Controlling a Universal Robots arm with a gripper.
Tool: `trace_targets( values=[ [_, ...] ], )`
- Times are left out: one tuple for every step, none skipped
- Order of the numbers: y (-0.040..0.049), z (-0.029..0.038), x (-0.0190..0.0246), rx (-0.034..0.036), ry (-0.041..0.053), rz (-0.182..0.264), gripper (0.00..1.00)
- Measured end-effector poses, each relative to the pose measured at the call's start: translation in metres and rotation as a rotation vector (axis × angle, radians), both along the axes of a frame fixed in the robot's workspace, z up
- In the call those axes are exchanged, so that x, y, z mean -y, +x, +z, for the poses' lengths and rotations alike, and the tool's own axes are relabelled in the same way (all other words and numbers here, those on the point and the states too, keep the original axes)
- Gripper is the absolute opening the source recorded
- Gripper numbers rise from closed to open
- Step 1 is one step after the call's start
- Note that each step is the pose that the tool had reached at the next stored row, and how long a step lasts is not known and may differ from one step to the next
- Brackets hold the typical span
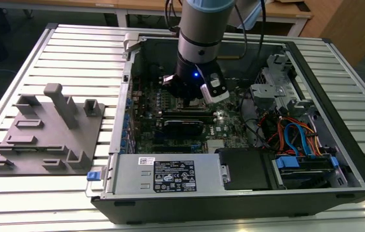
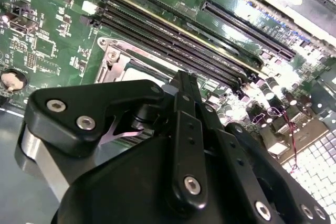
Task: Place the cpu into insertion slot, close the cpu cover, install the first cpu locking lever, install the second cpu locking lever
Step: 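Install the second cpu locking lever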
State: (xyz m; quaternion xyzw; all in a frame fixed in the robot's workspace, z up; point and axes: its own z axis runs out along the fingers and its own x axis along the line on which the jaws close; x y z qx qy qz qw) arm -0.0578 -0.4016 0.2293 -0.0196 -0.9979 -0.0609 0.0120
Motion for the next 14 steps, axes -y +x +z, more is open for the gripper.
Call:
trace_targets(
  values=[
    [0.0000,-0.0003,0.0015,-0.0001,0.0083,0.000,0.10],
    [-0.0001,-0.0005,0.0030,-0.0005,0.0156,0.000,0.10],
    [-0.0003,-0.0008,0.0043,-0.0010,0.0215,0.000,0.10],
    [-0.0005,-0.0013,0.0057,-0.0013,0.0265,0.000,0.10],
    [-0.0007,-0.0021,0.0074,-0.0016,0.0289,0.000,0.10],
    [-0.0011,-0.0029,0.0090,-0.0018,0.0306,0.000,0.10],
    [-0.0016,-0.0038,0.0104,-0.0018,0.0330,0.000,0.10],
    [-0.0026,-0.0044,0.0116,-0.0019,0.0369,0.000,0.10],
    [-0.0037,-0.0050,0.0128,-0.0018,0.0419,0.000,0.10],
    [-0.0049,-0.0056,0.0141,-0.0019,0.0470,0.000,0.10],
    [-0.0059,-0.0061,0.0150,-0.0019,0.0527,0.000,0.10],
    [-0.0068,-0.0066,0.0159,-0.0019,0.0591,0.000,0.10],
    [-0.0075,-0.0072,0.0169,-0.0019,0.0656,0.000,0.10],
    [-0.0085,-0.0078,0.0177,-0.0019,0.0721,0.000,0.10]
  ],
)
